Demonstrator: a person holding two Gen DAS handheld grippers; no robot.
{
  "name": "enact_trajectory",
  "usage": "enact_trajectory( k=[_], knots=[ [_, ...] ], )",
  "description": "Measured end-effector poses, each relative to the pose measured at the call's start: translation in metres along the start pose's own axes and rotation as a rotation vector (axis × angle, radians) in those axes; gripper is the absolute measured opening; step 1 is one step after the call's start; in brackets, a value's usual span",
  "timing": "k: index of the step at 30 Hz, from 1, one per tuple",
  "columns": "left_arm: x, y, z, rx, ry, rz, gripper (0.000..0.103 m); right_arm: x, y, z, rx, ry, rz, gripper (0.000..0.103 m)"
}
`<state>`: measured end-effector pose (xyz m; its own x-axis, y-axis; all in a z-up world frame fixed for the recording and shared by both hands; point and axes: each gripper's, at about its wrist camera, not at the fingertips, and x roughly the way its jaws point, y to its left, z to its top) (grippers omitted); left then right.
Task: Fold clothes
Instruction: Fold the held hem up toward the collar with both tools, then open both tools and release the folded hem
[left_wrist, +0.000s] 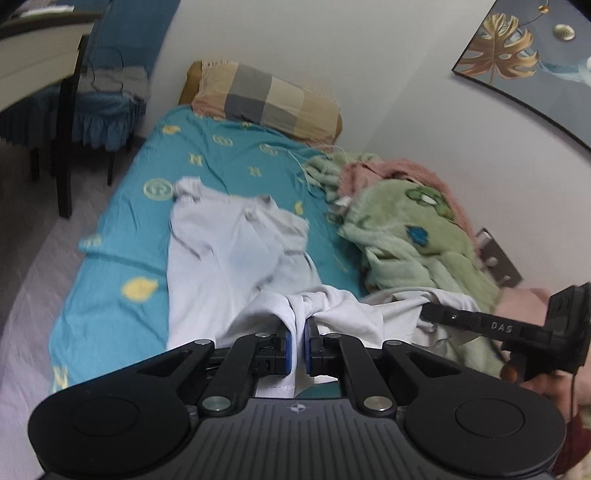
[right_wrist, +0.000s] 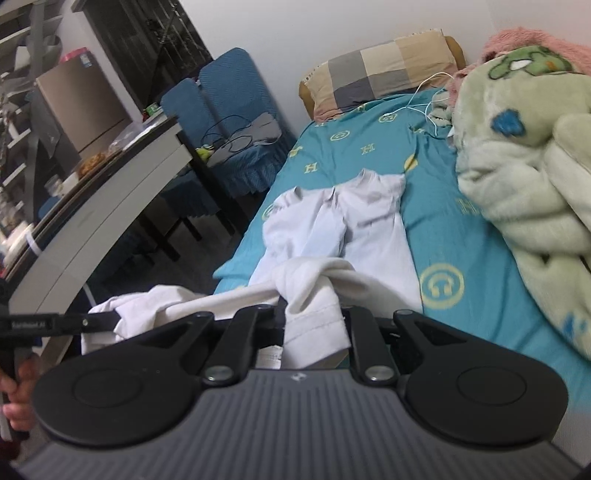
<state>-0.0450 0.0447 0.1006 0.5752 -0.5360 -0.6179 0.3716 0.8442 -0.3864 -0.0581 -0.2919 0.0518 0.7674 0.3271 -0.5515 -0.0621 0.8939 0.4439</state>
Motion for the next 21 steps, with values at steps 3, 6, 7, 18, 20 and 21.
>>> enact_trajectory(
  k=[3, 6, 7, 18, 20, 21],
  knots=[
    [0.049, 0.015, 0.035, 0.013, -0.024, 0.033, 0.007, 0.048, -0.009, 0.029, -0.005, 0.006, -0.027, 0.016],
    [0.104, 0.031, 0.063, 0.035, -0.04, 0.085, 0.007, 0.1, -0.022, 0.056, -0.013, 0.017, -0.061, 0.016],
    [0.123, 0.037, 0.07, 0.041, -0.041, 0.1, 0.007, 0.118, -0.028, 0.063, -0.006, 0.023, -0.066, 0.016],
    [0.287, 0.112, 0.075, 0.023, 0.031, 0.205, 0.007, 0.278, -0.091, 0.065, -0.012, 0.124, -0.147, 0.016],
    [0.297, 0.117, 0.069, 0.025, 0.042, 0.214, 0.008, 0.287, -0.091, 0.063, -0.028, 0.134, -0.163, 0.016],
    [0.3, 0.118, 0.068, 0.03, 0.042, 0.217, 0.008, 0.291, -0.091, 0.062, -0.036, 0.137, -0.172, 0.016]
  ],
)
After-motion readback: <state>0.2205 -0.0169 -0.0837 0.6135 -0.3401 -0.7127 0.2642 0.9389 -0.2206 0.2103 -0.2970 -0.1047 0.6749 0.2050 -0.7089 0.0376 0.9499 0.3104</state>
